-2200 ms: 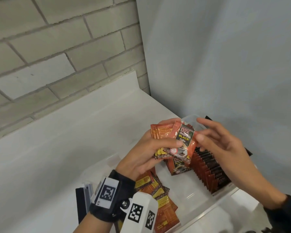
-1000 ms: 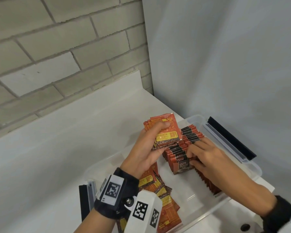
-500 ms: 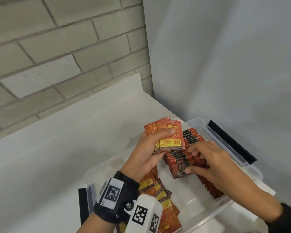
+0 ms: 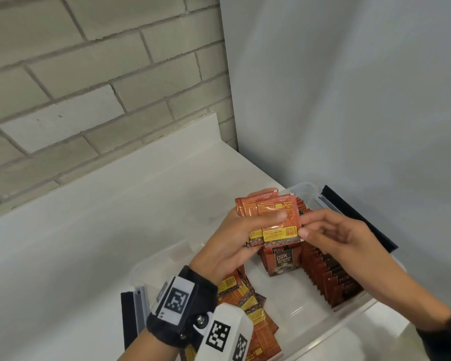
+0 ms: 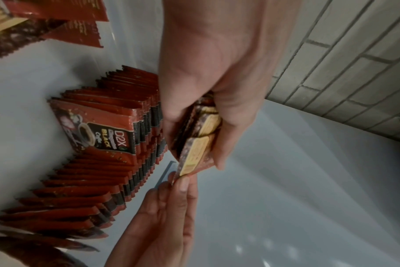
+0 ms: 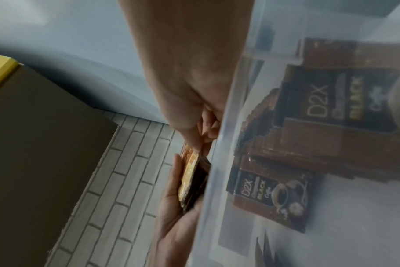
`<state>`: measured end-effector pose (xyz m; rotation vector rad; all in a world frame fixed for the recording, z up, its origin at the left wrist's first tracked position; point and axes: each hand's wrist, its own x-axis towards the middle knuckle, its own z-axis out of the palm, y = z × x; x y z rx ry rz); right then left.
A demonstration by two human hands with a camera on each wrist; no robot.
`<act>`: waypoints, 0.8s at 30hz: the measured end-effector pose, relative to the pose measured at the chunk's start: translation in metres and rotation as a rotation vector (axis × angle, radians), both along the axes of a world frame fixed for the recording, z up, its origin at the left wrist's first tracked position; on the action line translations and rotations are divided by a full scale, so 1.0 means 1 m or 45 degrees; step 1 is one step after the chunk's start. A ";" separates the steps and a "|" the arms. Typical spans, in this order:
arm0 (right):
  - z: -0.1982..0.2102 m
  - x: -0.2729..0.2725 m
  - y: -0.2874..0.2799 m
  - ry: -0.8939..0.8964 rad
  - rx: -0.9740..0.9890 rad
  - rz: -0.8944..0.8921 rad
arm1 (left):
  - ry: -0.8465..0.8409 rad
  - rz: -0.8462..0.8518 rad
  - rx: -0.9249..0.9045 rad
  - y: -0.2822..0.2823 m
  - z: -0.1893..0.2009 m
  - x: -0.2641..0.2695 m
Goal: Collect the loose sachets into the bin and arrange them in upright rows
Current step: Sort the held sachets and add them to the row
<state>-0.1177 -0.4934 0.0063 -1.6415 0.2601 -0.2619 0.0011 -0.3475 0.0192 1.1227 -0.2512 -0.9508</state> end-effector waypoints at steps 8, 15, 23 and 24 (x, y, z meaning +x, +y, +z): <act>0.001 -0.004 -0.003 -0.279 0.156 -0.155 | 0.192 -0.111 0.066 0.002 0.006 0.001; -0.007 -0.004 -0.004 -0.274 0.067 -0.079 | 0.196 -0.245 0.071 0.002 0.002 0.000; -0.001 -0.002 -0.003 -0.152 0.082 -0.134 | 0.129 -0.021 -0.039 -0.001 0.001 0.002; 0.000 -0.003 -0.001 -0.120 0.052 -0.093 | 0.136 0.028 -0.071 -0.001 0.002 0.002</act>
